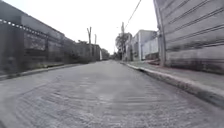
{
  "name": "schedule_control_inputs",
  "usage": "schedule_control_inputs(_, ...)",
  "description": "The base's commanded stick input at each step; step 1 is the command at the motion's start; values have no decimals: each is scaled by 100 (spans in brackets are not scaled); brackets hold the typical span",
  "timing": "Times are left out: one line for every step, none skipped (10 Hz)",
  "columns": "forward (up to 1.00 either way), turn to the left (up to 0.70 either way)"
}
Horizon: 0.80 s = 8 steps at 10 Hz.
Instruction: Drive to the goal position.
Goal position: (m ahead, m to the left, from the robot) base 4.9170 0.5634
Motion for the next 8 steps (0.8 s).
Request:
schedule_control_inputs(100,-37)
schedule_control_inputs(100,-10)
schedule_control_inputs(100,0)
schedule_control_inputs(100,0)
schedule_control_inputs(100,0)
schedule_control_inputs(100,0)
schedule_control_inputs(100,0)
schedule_control_inputs(100,0)
